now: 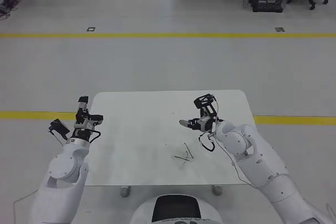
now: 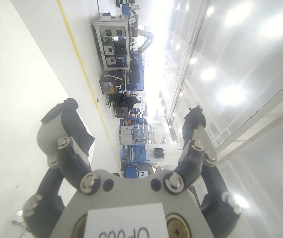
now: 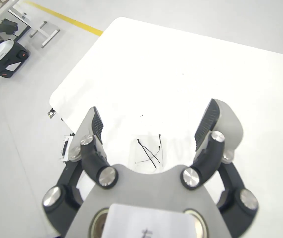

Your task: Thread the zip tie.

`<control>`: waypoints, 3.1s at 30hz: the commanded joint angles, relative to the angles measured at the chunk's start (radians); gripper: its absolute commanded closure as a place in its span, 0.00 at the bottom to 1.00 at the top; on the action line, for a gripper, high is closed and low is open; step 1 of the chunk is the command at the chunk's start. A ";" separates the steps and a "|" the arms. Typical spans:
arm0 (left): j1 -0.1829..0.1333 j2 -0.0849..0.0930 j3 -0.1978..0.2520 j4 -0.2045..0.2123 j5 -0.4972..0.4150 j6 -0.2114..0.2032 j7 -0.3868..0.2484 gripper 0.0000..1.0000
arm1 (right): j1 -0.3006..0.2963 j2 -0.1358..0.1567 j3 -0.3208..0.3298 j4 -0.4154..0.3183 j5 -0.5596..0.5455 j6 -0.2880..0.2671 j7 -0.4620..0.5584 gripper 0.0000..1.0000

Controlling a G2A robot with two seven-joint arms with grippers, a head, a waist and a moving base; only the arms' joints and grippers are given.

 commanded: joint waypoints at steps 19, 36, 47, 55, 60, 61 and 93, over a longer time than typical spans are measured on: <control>0.000 0.000 0.000 0.000 0.000 0.000 0.000 0.00 | 0.164 -0.031 -0.167 0.075 -0.118 -0.023 0.272 0.00; 0.000 0.000 0.000 0.000 0.000 0.000 0.000 0.00 | 0.263 -0.065 -0.298 0.167 -0.210 -0.045 0.410 0.00; 0.000 0.000 0.000 0.000 0.000 0.000 0.000 0.00 | 0.301 -0.092 -0.357 0.243 -0.180 -0.074 0.421 0.00; 0.000 0.000 0.000 0.000 0.000 0.000 0.000 0.00 | 0.301 -0.091 -0.362 0.250 -0.197 -0.069 0.430 0.00; 0.000 0.000 0.000 0.000 0.000 0.000 0.000 0.00 | 0.318 -0.109 -0.407 0.277 -0.242 -0.027 0.489 0.00; 0.000 0.000 0.000 0.000 0.000 0.000 0.000 0.00 | 0.323 -0.114 -0.415 0.288 -0.239 -0.027 0.500 0.00; 0.000 0.000 0.000 0.000 0.000 0.000 0.000 0.00 | 0.415 -0.196 -0.523 0.530 -0.115 -0.232 0.572 0.00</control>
